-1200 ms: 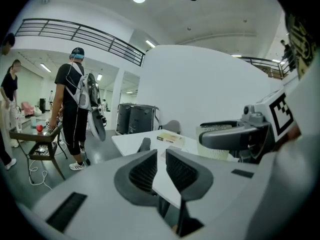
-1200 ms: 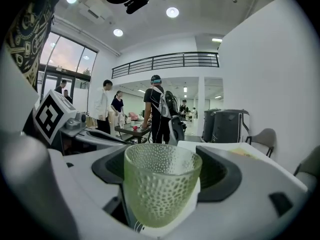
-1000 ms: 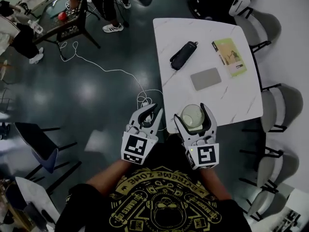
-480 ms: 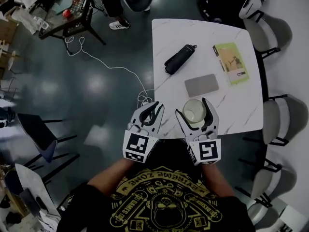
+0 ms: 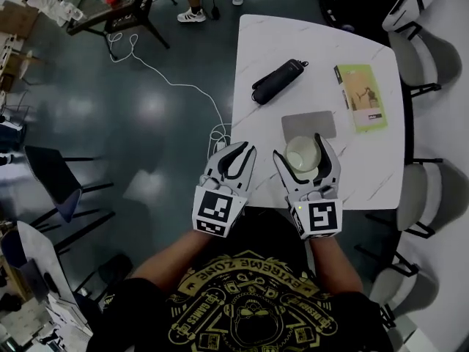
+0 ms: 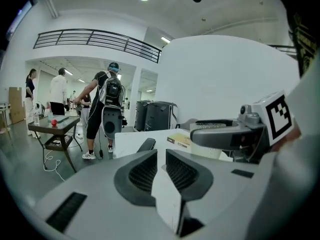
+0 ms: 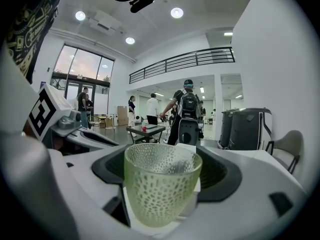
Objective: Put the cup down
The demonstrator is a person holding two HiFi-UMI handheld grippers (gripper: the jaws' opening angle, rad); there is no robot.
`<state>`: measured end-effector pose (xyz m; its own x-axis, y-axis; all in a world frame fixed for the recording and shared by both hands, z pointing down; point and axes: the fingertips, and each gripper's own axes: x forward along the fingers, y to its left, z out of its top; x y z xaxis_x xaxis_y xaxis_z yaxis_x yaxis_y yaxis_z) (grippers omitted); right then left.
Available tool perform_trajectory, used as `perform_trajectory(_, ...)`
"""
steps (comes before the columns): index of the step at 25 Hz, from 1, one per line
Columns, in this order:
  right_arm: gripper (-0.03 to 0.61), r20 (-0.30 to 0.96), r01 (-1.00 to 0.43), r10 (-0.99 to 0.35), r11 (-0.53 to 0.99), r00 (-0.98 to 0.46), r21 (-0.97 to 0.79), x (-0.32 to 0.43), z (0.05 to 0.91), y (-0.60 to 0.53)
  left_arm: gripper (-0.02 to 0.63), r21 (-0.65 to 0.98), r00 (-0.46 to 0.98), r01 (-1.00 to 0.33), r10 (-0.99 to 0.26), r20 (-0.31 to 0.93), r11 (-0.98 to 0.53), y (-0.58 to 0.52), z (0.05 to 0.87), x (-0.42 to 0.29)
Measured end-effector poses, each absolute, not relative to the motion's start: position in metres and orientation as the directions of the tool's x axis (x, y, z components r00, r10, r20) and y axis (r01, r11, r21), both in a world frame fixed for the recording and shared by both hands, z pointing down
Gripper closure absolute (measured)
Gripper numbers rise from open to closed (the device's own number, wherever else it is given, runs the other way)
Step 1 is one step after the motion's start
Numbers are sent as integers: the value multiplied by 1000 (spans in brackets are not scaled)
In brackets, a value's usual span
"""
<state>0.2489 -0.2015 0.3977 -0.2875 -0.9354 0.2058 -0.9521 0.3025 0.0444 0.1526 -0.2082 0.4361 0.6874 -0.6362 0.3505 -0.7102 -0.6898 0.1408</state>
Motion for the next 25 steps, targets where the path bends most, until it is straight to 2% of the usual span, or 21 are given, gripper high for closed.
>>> perform_trajectory(25, 183, 206, -947, -936, 308, -285, 89, 283, 432, -265, 552, 139, 638, -743, -631, 441, -654, -234, 489, 182)
